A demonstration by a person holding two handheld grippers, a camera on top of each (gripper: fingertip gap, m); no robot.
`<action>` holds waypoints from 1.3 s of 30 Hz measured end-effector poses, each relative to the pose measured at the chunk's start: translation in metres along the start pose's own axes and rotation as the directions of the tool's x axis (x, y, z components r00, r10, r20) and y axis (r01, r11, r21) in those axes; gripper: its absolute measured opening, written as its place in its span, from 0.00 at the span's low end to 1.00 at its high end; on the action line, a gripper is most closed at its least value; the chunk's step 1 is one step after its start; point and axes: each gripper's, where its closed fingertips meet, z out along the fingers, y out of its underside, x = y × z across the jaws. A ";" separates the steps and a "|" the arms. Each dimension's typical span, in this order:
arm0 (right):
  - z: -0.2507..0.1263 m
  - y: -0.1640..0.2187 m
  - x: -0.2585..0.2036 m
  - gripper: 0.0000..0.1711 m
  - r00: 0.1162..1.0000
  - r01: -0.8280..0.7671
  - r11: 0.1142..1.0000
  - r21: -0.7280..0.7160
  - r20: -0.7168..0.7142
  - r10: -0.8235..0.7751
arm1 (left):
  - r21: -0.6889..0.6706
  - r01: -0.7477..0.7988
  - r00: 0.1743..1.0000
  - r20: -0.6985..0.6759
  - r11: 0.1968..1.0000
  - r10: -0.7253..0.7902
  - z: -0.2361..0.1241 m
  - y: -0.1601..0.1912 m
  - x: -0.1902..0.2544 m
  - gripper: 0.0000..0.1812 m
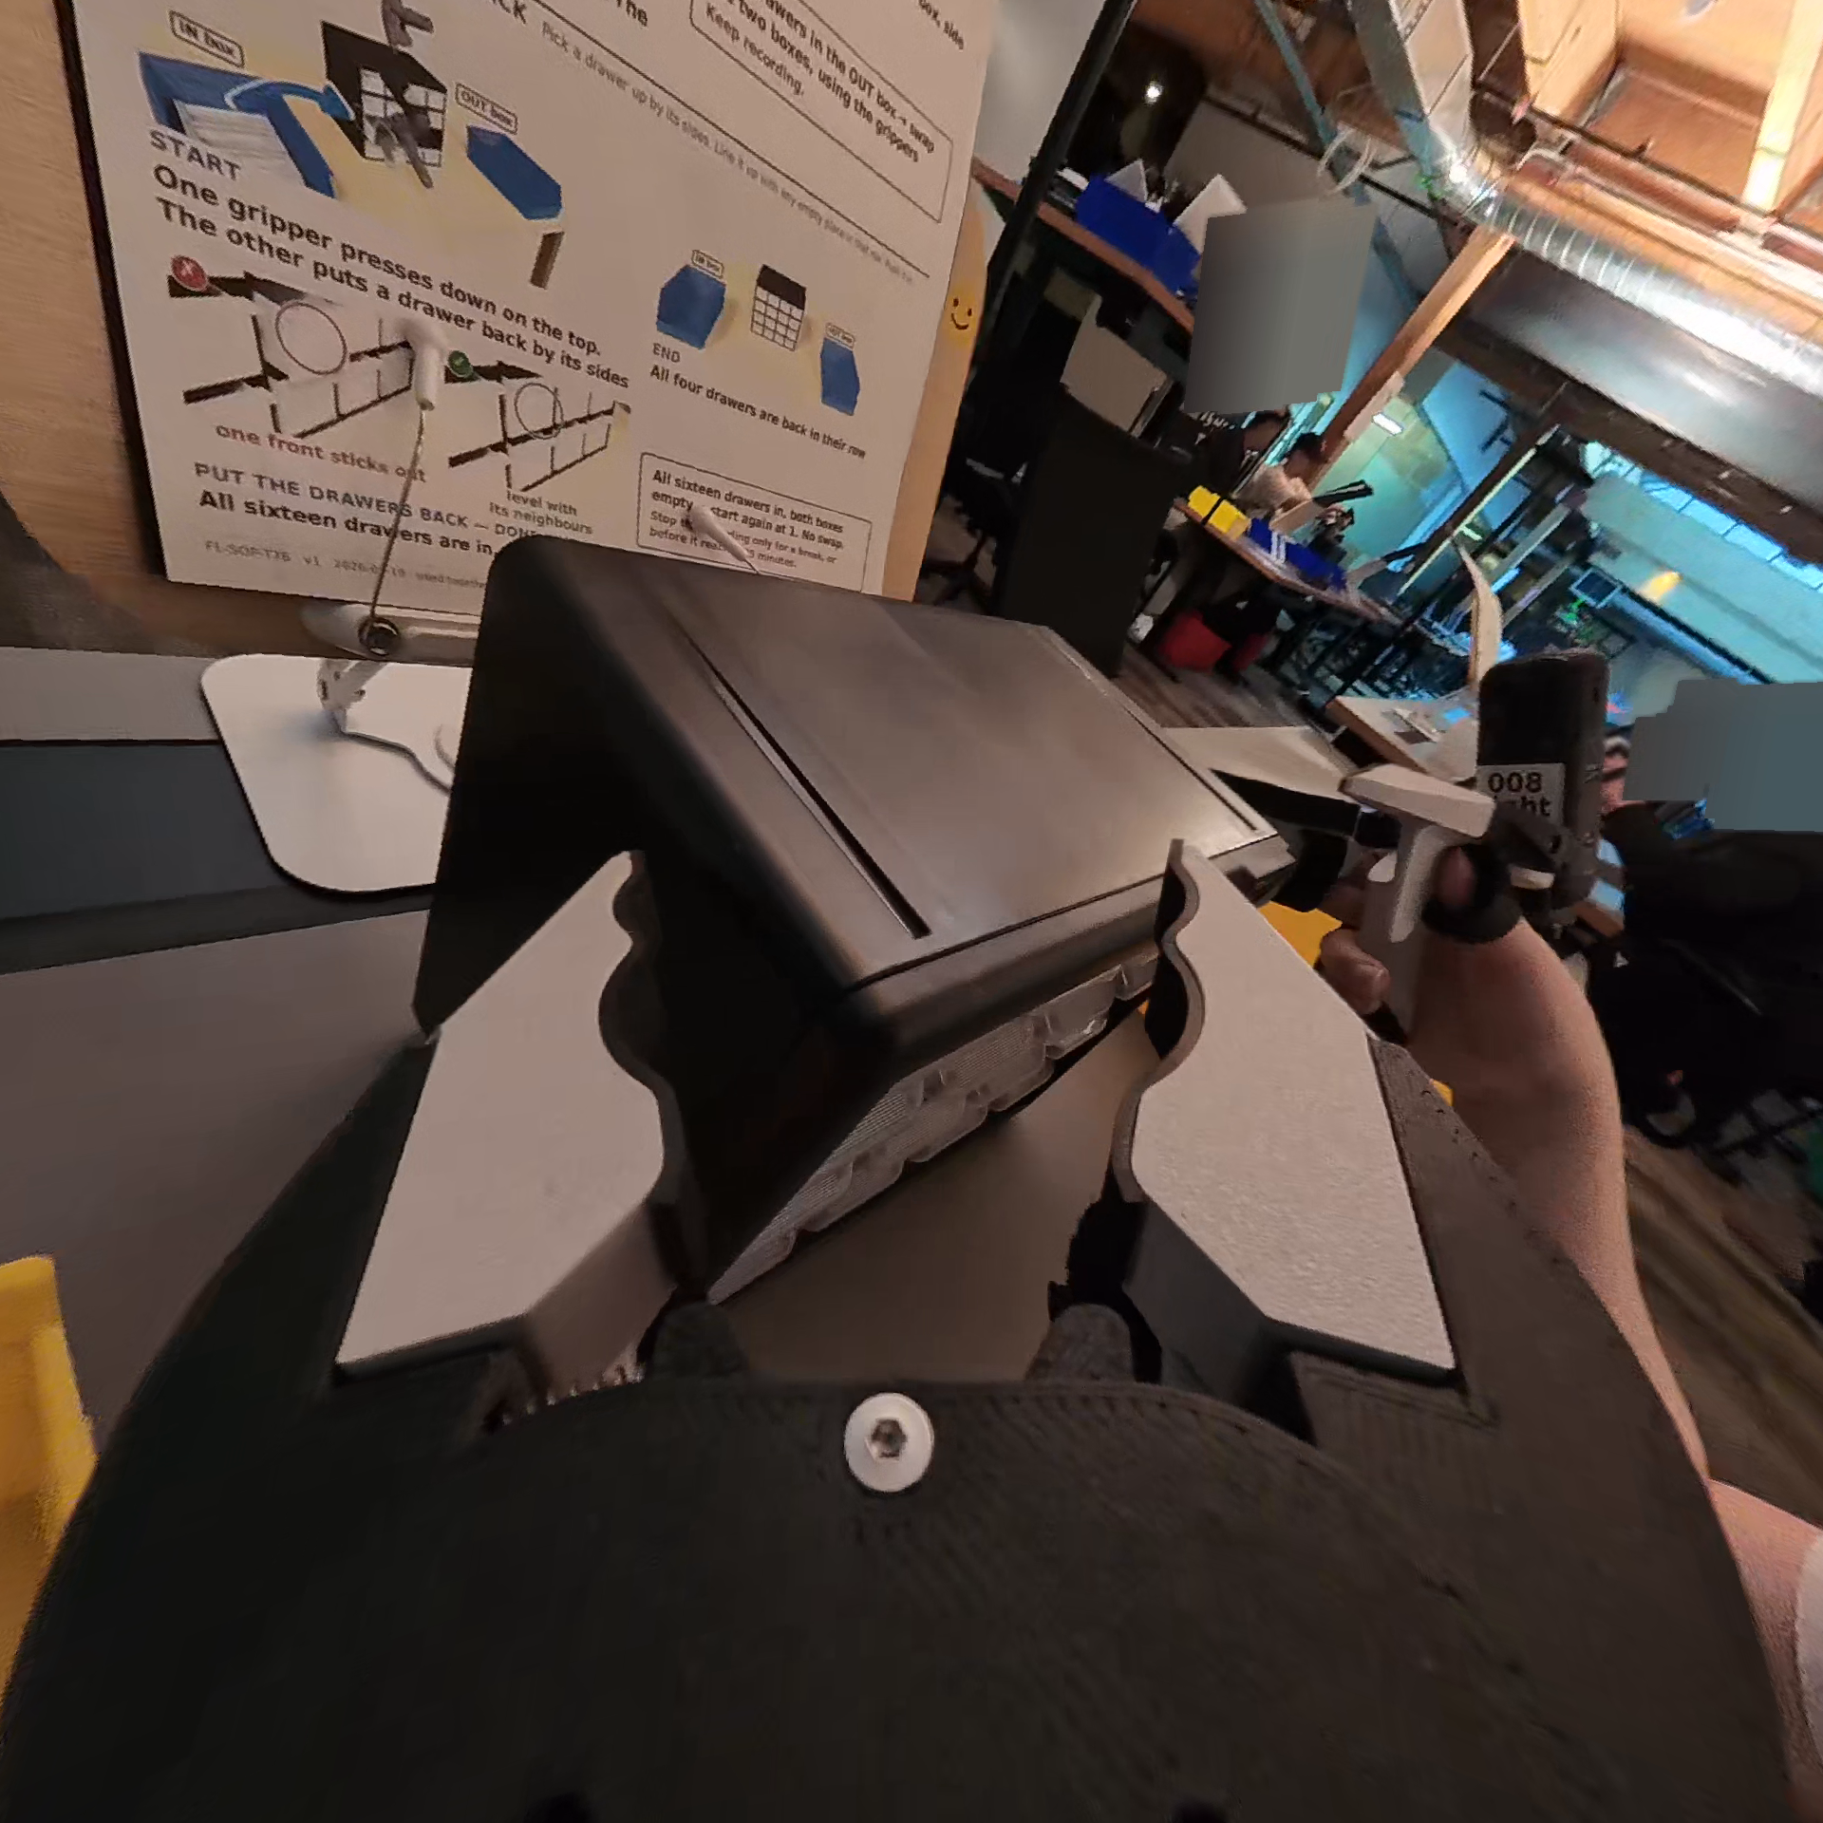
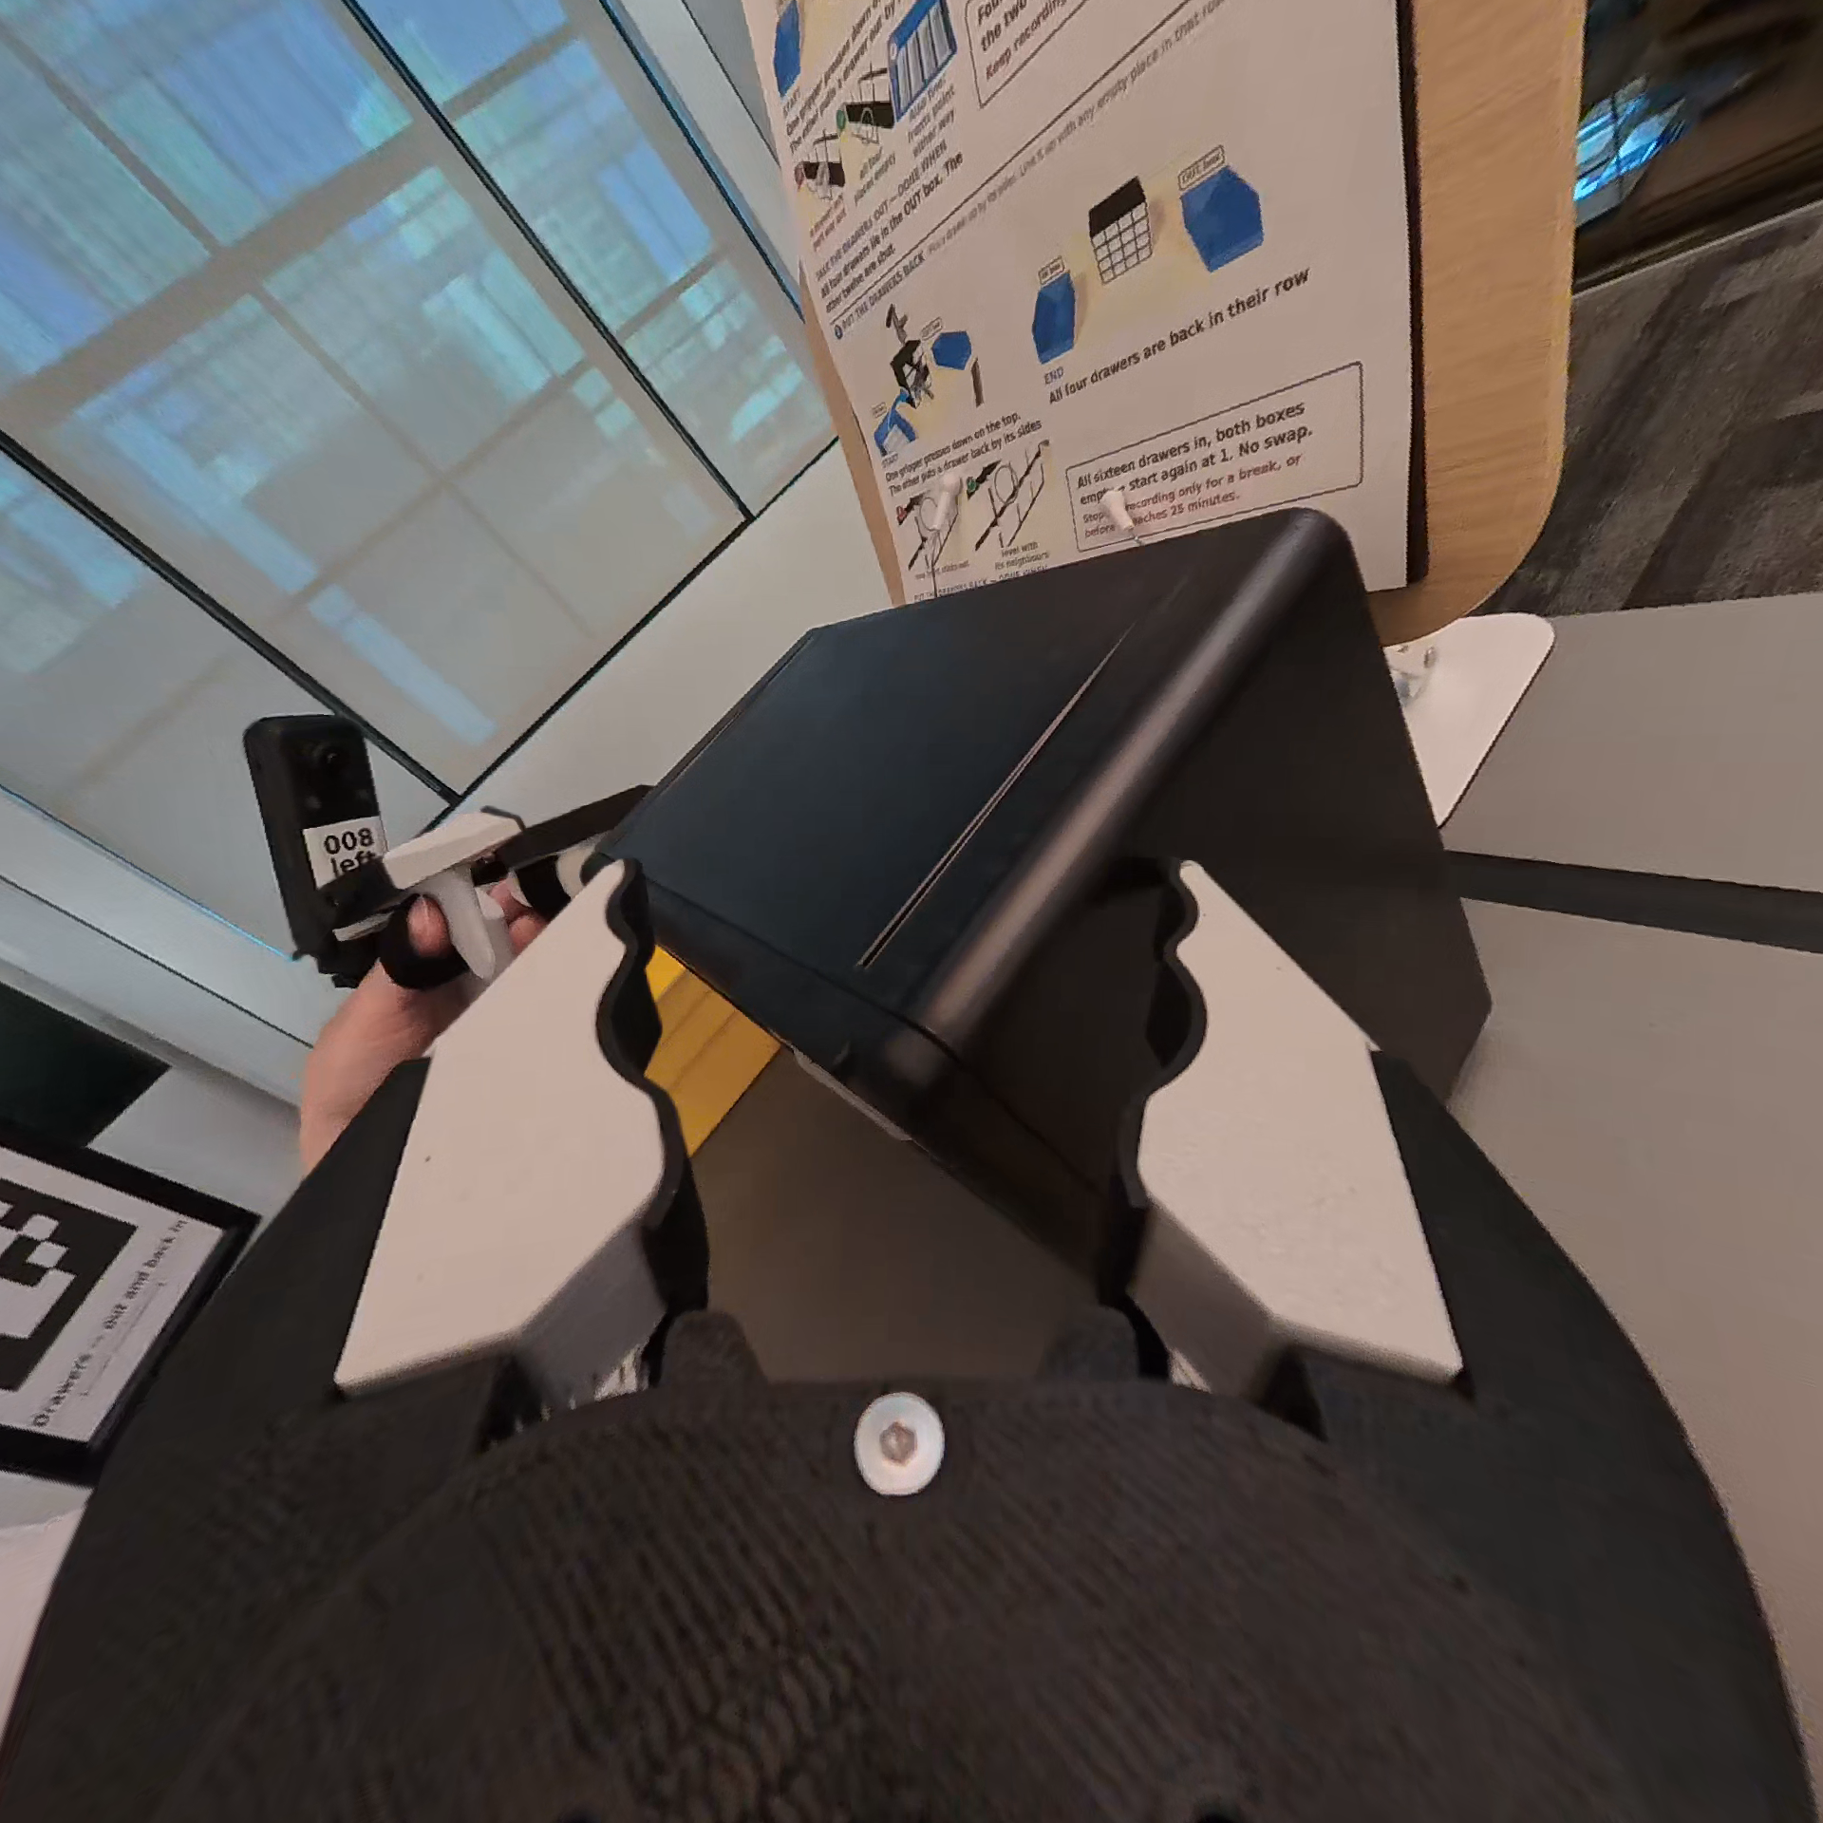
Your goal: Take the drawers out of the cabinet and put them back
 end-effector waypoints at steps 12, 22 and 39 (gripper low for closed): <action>0.002 0.002 -0.002 0.59 0.999 0.042 0.999 0.003 -0.031 -0.042 | -0.025 0.048 0.998 -0.034 0.999 -0.049 0.004 0.009 -0.009 0.52; 0.004 0.003 -0.003 0.60 0.995 0.079 0.997 -0.004 -0.061 -0.079 | -0.032 0.020 0.999 -0.025 0.999 -0.021 0.005 0.010 -0.008 0.52; 0.004 0.003 -0.005 0.61 0.994 0.091 0.996 0.005 -0.067 -0.090 | 0.025 -0.014 0.999 -0.045 1.000 0.016 -0.002 0.000 -0.004 0.45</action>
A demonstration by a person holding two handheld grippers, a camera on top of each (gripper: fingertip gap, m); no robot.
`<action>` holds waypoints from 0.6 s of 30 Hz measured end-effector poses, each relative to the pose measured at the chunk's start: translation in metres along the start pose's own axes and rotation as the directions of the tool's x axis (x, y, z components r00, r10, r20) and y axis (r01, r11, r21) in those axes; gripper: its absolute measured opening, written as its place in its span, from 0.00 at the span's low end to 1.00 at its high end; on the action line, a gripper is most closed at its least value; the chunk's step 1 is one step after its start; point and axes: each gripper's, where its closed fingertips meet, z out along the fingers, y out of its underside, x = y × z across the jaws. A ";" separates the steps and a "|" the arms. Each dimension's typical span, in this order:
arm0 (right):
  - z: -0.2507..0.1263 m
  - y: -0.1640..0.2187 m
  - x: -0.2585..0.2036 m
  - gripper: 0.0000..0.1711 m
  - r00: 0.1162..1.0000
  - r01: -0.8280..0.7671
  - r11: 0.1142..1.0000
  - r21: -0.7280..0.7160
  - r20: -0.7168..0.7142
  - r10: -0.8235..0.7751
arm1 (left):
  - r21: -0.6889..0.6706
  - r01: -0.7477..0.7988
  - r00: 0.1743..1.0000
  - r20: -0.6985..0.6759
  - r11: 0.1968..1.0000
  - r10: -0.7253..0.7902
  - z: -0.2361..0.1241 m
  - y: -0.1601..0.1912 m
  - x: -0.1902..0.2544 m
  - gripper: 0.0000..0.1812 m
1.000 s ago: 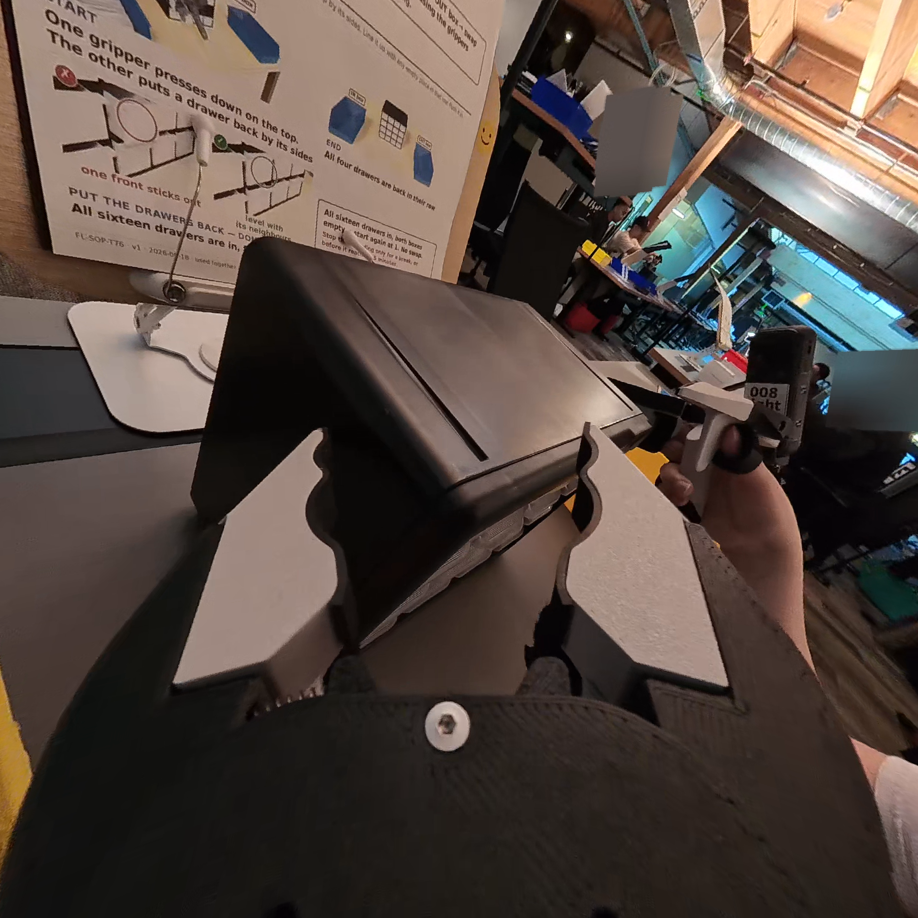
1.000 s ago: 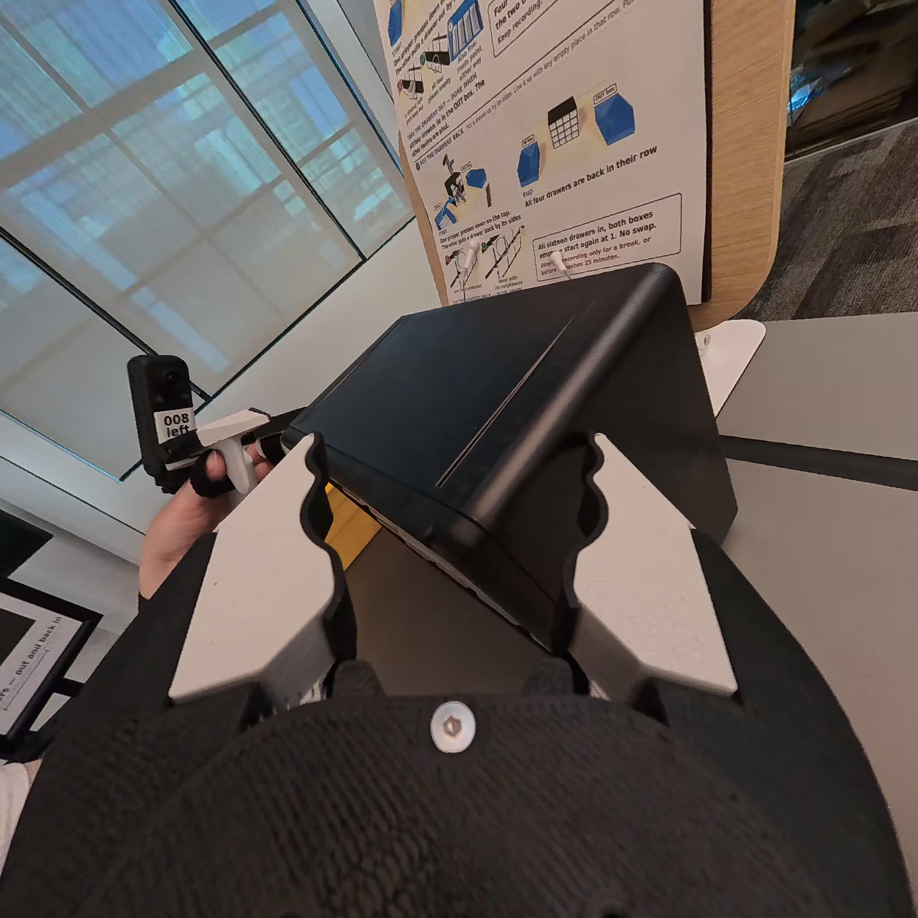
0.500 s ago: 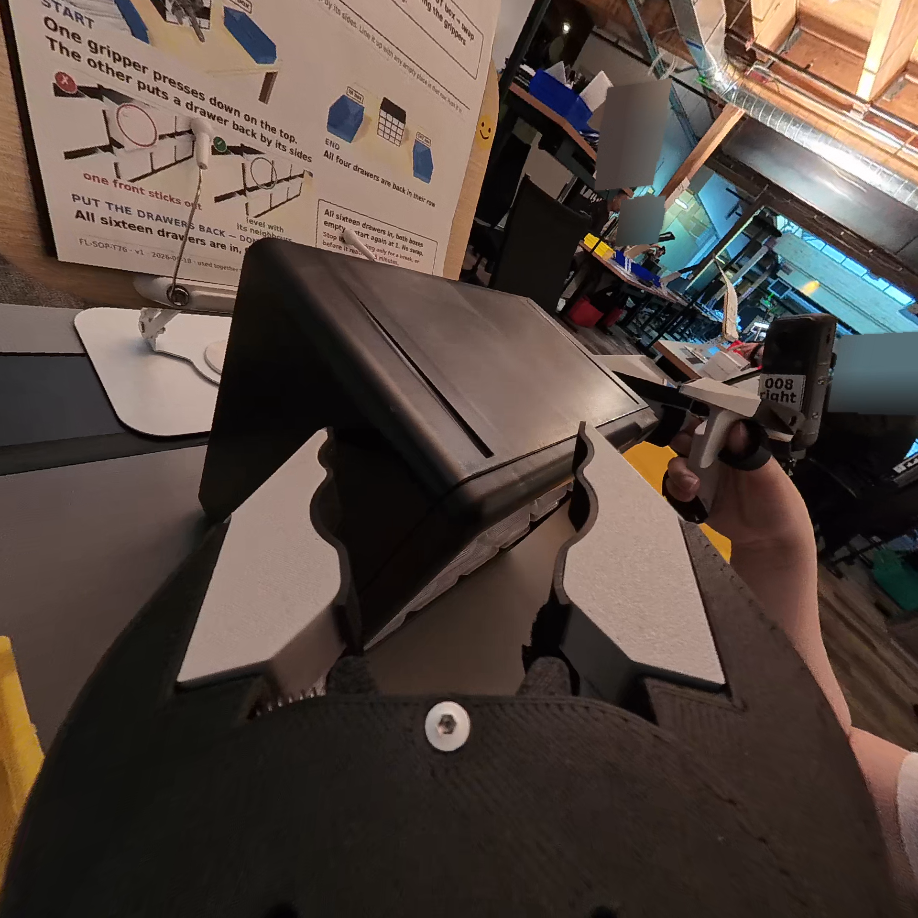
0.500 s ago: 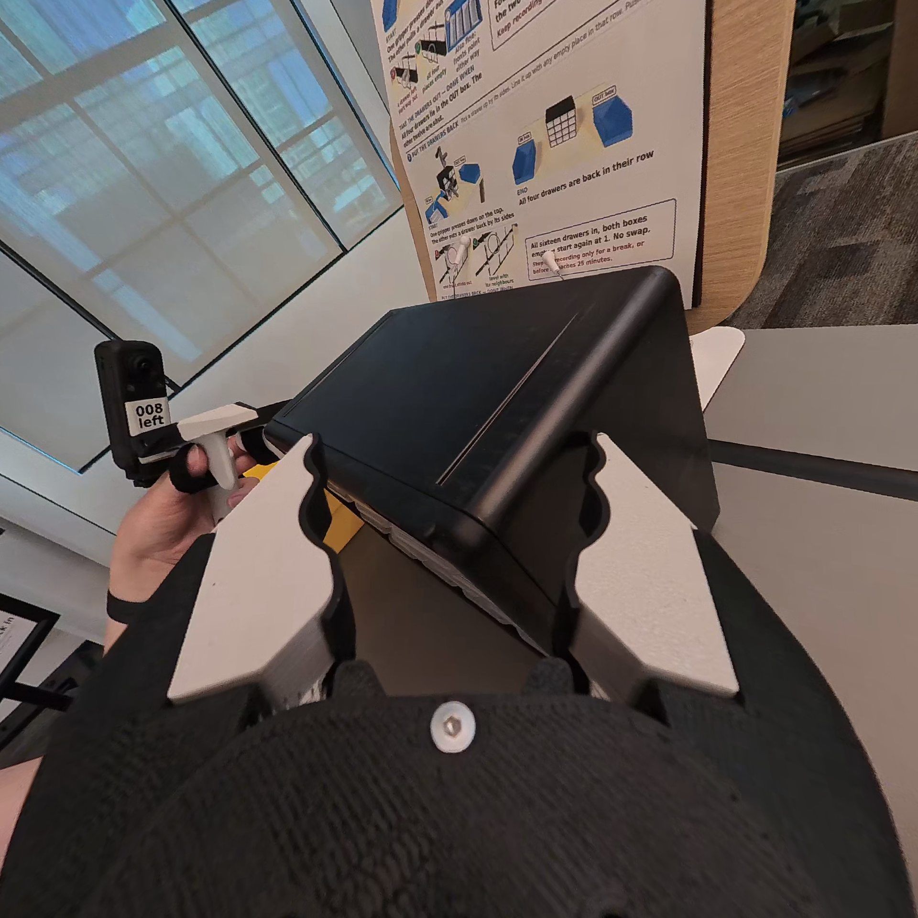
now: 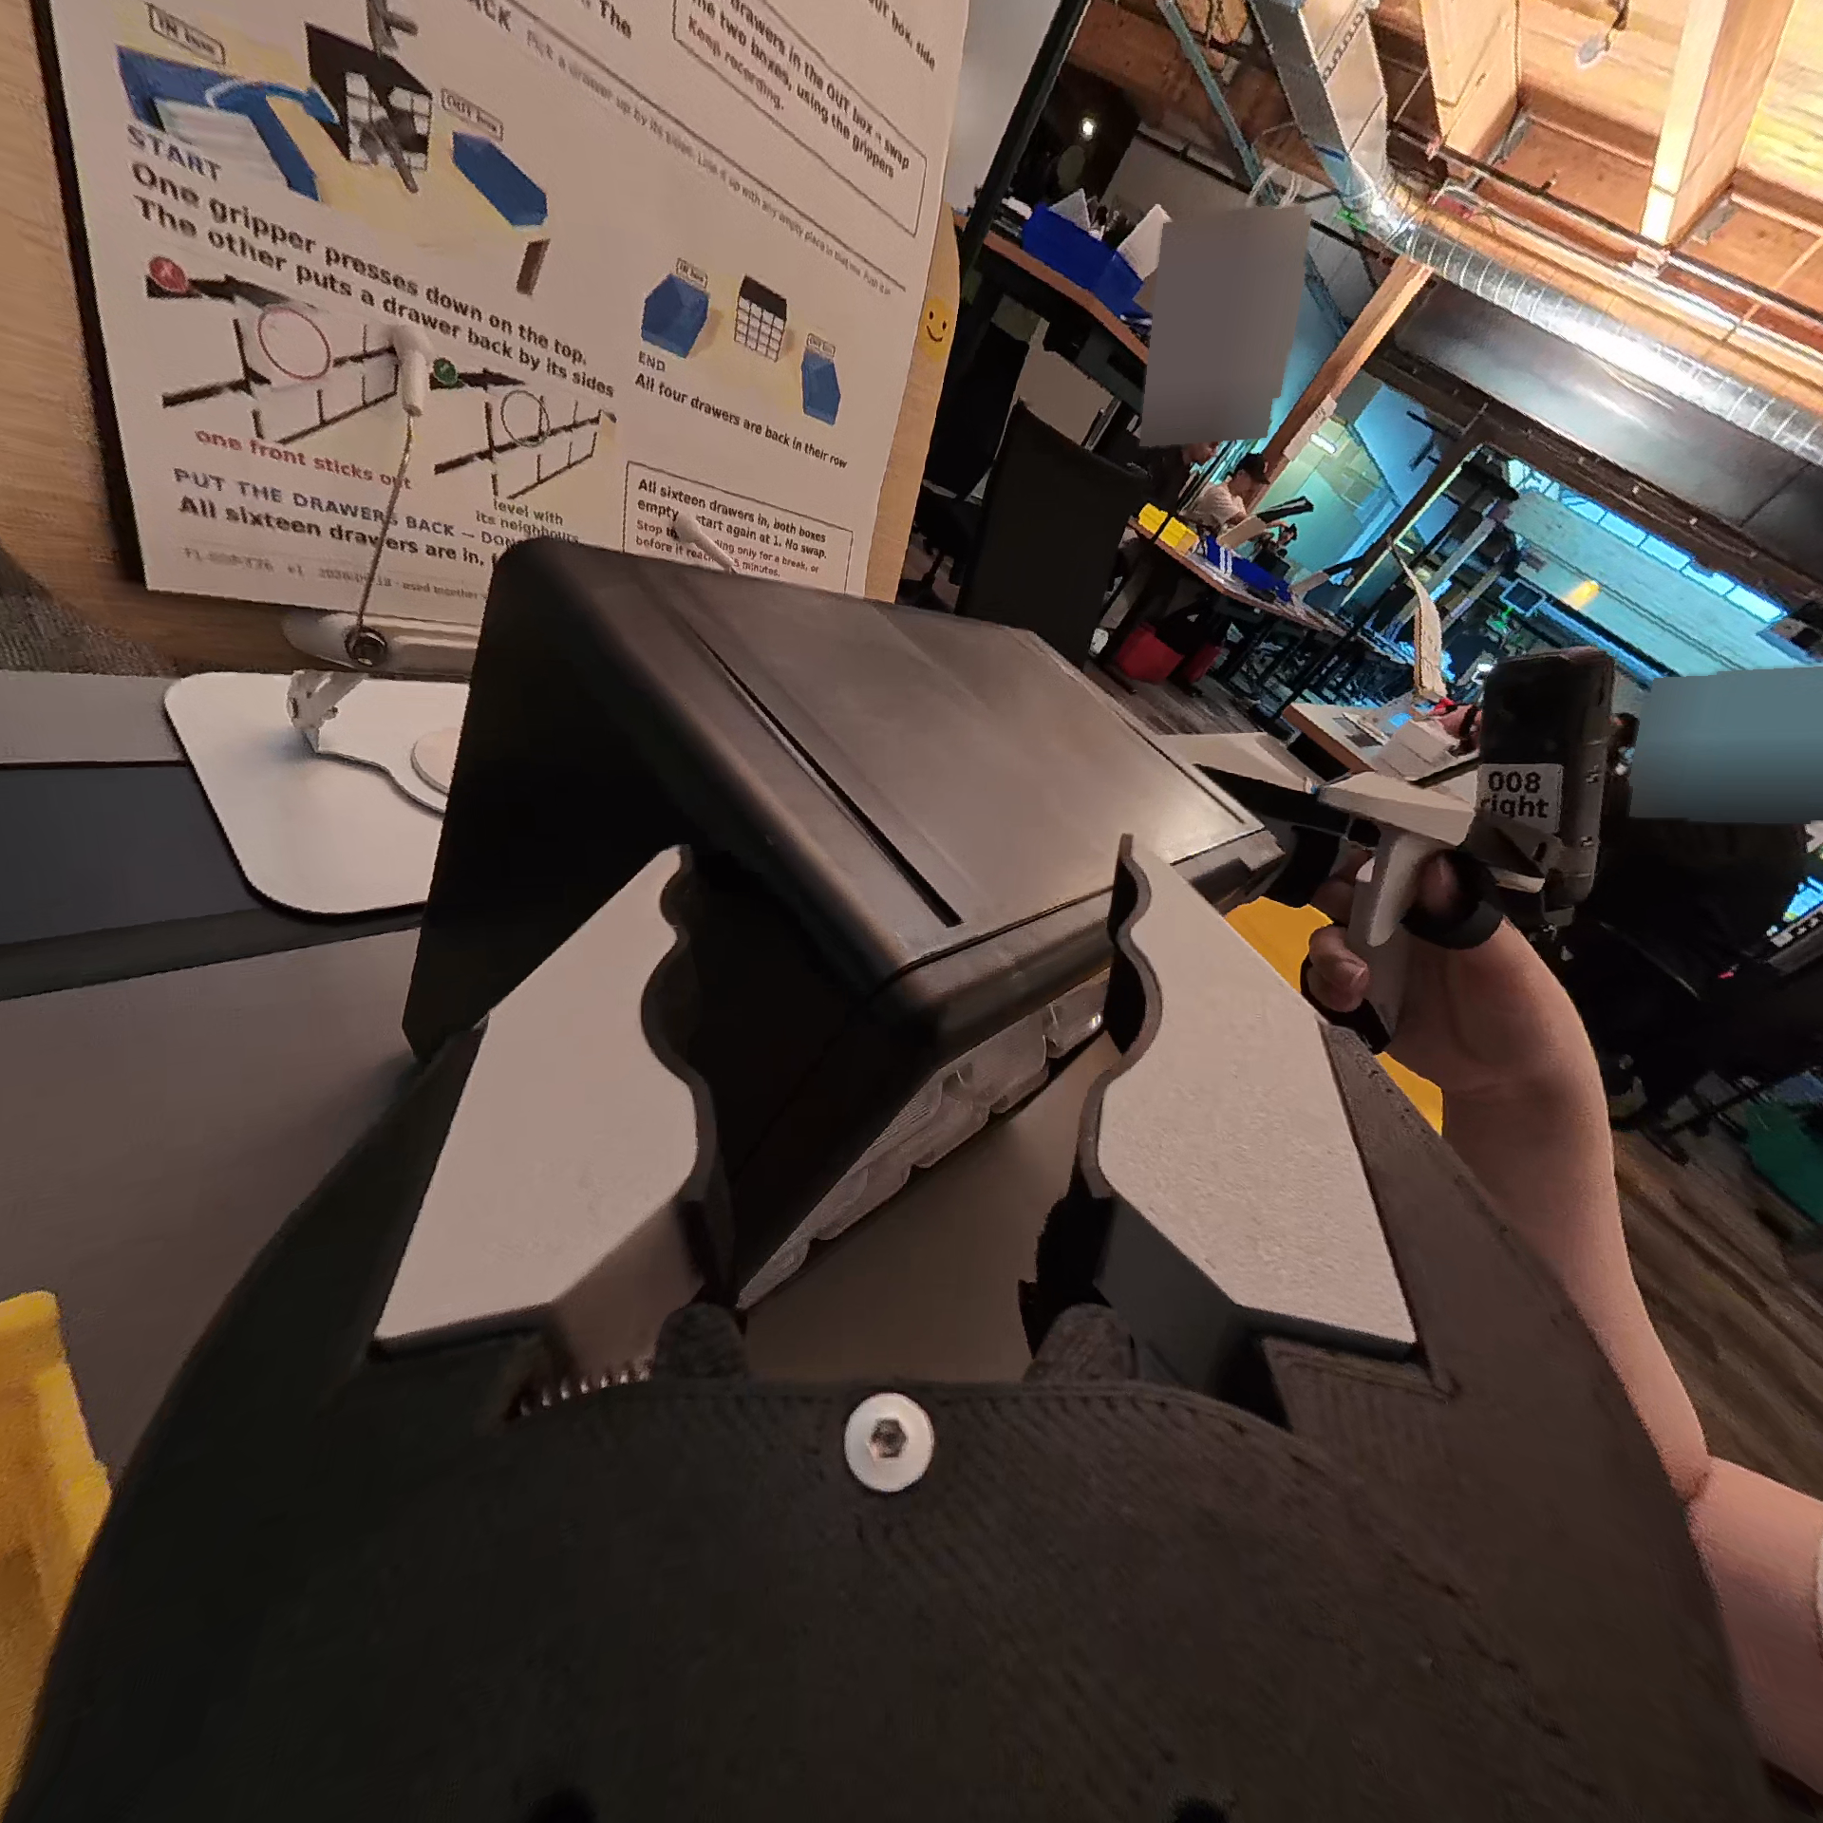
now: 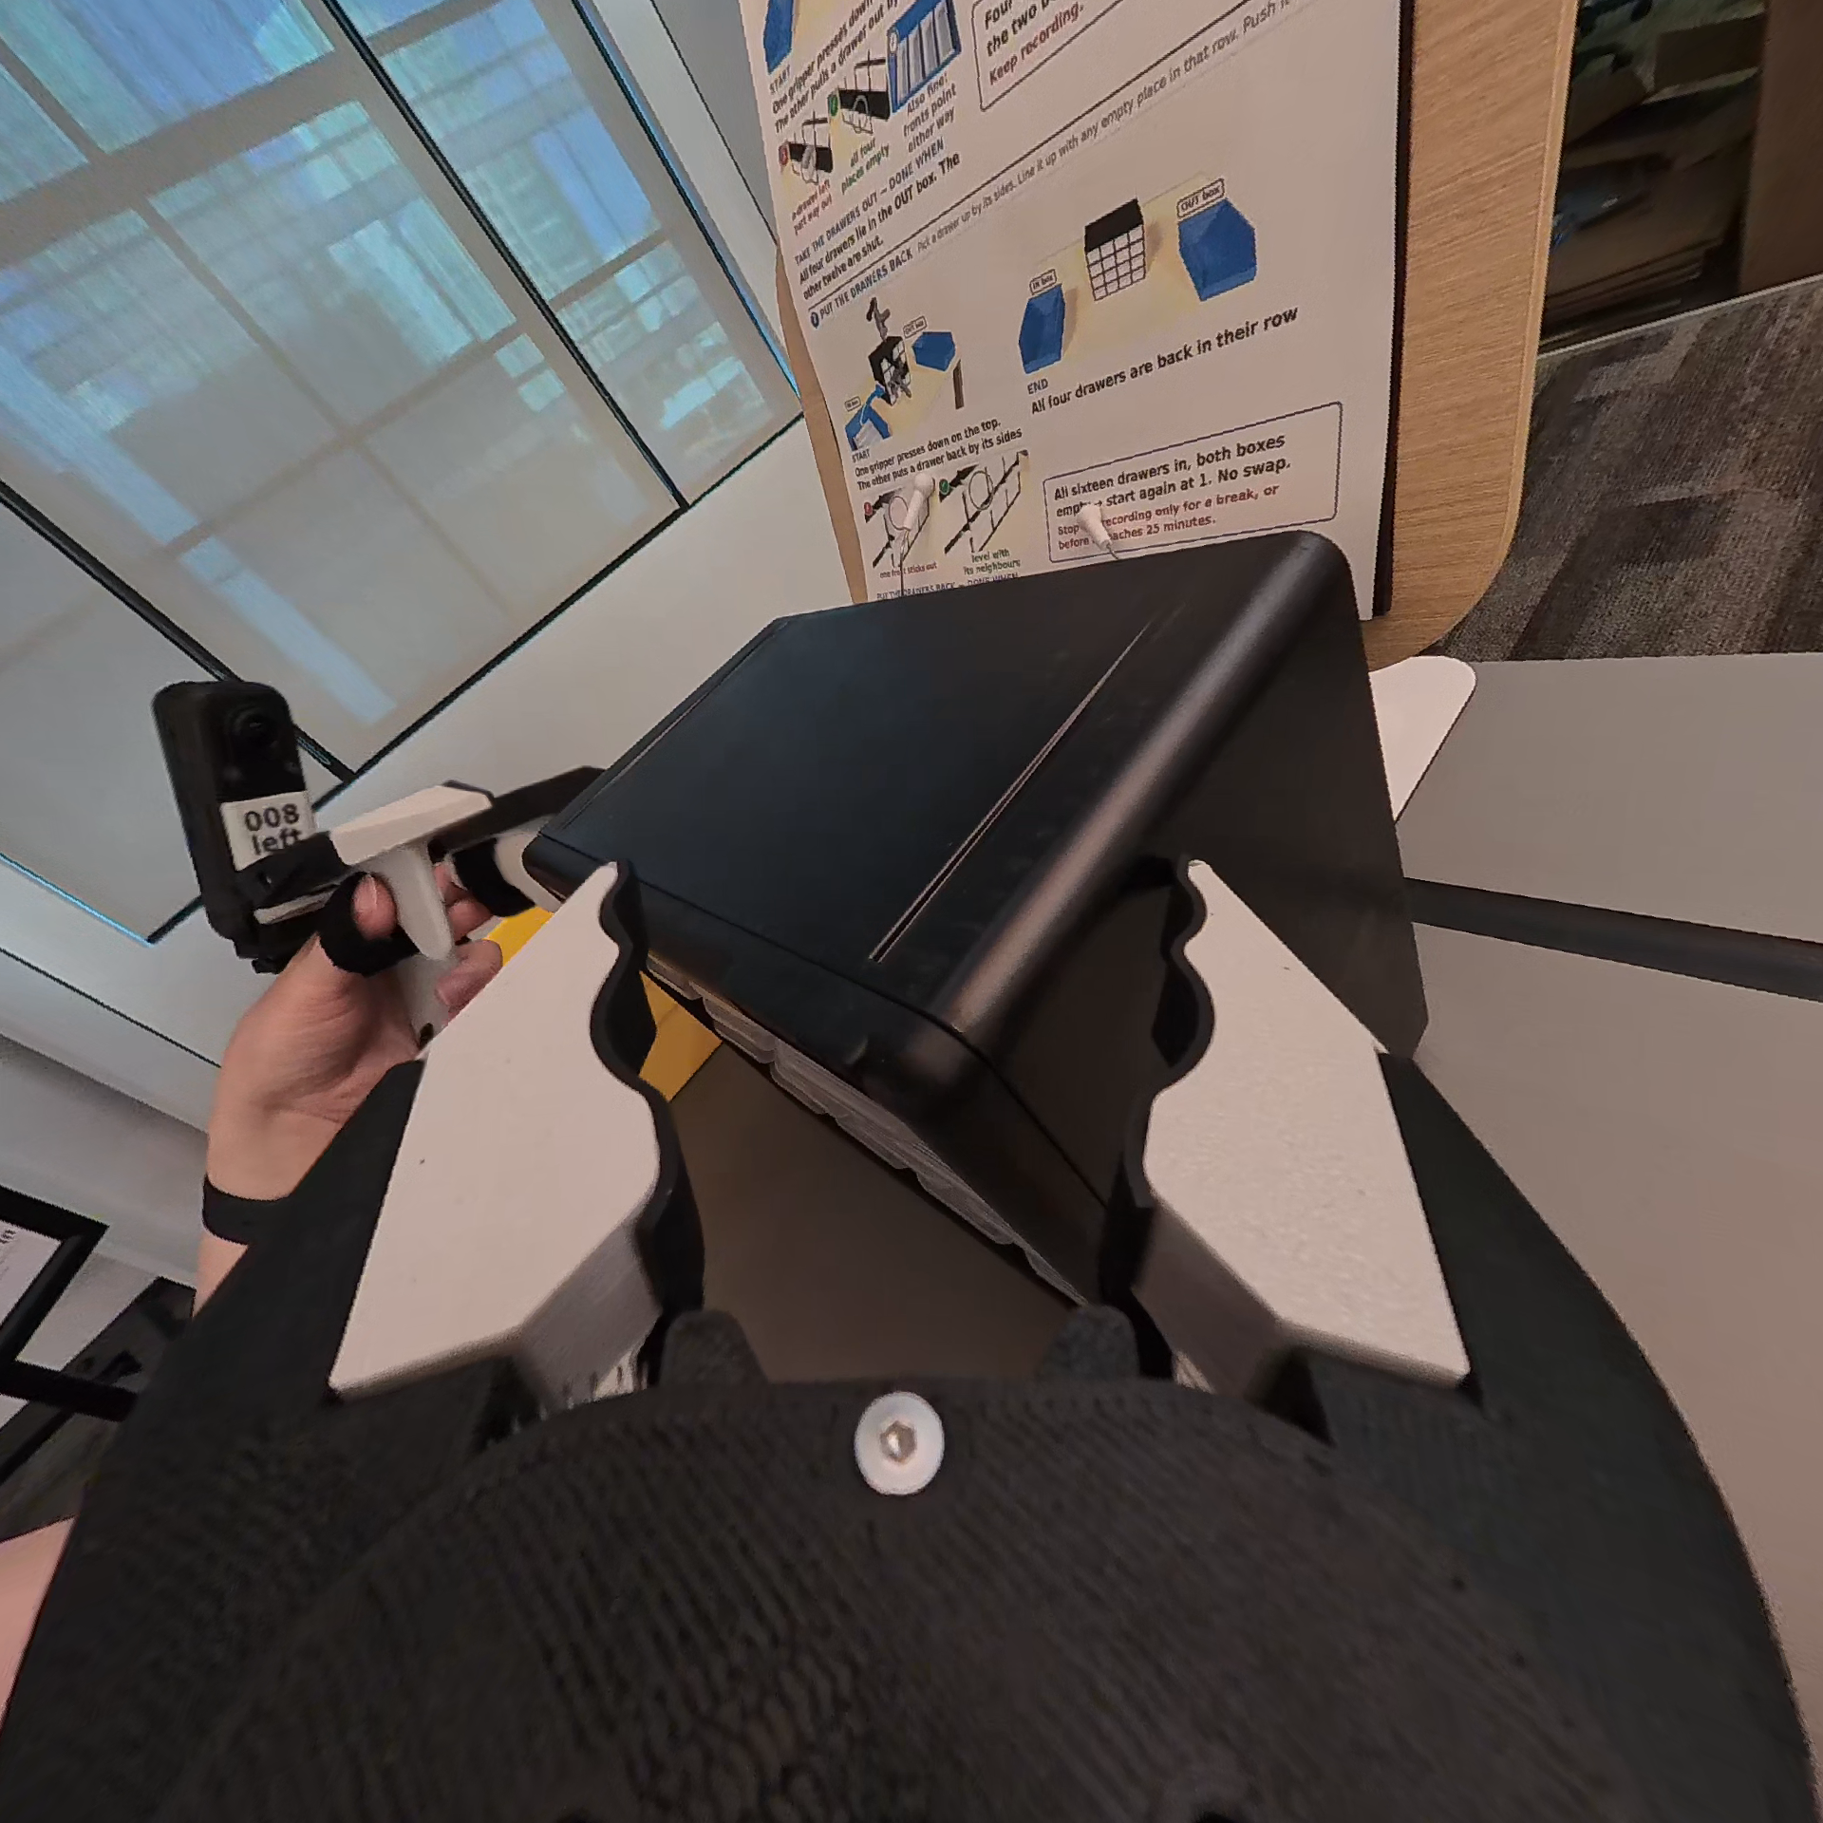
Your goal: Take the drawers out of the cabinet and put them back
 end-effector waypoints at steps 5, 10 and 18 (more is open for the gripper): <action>0.001 0.001 0.001 0.60 0.999 0.028 1.000 -0.005 -0.016 -0.028 | 0.102 -0.074 0.997 0.012 0.992 0.073 -0.010 -0.018 0.001 0.35; 0.002 0.001 0.000 0.59 0.997 0.067 0.998 -0.006 -0.041 -0.067 | 0.210 -0.187 0.980 -0.023 0.960 0.196 -0.021 -0.034 0.019 0.01; -0.002 -0.010 -0.007 0.58 0.965 0.236 0.972 0.012 -0.120 -0.233 | 0.029 -0.428 0.904 0.009 0.903 0.428 -0.010 -0.021 0.035 0.00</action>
